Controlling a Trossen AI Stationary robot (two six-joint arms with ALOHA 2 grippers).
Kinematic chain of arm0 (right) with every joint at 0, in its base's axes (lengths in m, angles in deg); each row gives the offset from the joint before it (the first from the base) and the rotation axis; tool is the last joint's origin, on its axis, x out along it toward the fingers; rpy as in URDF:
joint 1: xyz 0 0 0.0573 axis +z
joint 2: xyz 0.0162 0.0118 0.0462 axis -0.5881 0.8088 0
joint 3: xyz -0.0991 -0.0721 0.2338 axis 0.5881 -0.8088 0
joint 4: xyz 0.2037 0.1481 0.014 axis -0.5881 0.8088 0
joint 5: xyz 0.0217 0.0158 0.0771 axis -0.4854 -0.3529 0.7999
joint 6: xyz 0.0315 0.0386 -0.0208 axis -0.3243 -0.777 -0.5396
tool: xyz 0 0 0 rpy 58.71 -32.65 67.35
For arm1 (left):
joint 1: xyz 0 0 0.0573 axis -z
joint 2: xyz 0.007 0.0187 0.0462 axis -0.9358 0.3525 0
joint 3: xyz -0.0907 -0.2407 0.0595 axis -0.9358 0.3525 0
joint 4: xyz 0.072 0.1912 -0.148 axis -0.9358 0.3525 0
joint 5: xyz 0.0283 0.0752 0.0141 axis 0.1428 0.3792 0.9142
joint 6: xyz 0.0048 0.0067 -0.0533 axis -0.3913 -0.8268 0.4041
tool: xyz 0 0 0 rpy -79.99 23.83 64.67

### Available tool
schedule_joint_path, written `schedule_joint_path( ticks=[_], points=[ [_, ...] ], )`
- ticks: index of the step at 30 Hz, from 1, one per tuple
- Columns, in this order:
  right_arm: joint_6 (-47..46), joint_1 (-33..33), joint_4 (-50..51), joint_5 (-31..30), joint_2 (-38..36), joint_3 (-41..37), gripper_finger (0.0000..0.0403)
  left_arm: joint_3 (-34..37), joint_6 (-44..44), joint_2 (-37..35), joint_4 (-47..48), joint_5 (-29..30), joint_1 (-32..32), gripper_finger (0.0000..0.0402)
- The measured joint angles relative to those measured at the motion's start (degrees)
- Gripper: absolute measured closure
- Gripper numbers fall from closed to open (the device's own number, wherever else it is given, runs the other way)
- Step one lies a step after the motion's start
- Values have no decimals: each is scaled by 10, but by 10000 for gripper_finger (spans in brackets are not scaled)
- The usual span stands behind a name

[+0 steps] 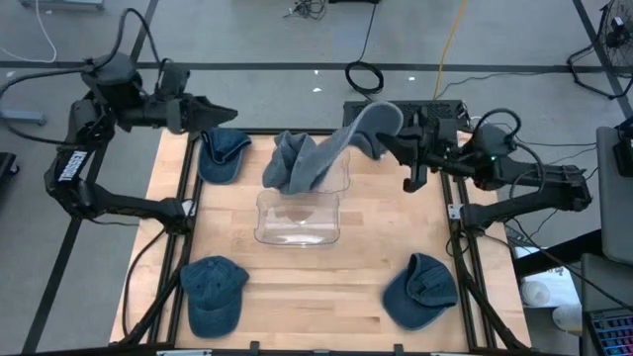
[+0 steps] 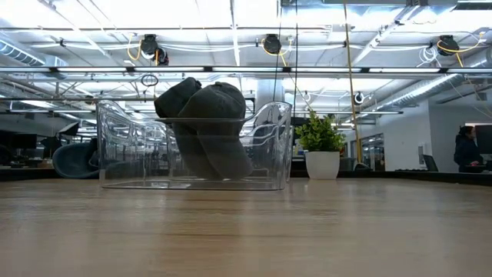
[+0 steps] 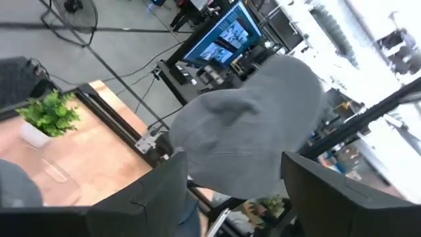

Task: Pick & Place hat
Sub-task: Put the gray cap into the top transparent bin

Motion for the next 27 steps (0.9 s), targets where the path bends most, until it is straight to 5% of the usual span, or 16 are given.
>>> schedule_joint_path(
  ticks=[27],
  points=[
    [185,-49,-153,338,94,162,403,0,186,118,-300,-169,0,151]
  ],
)
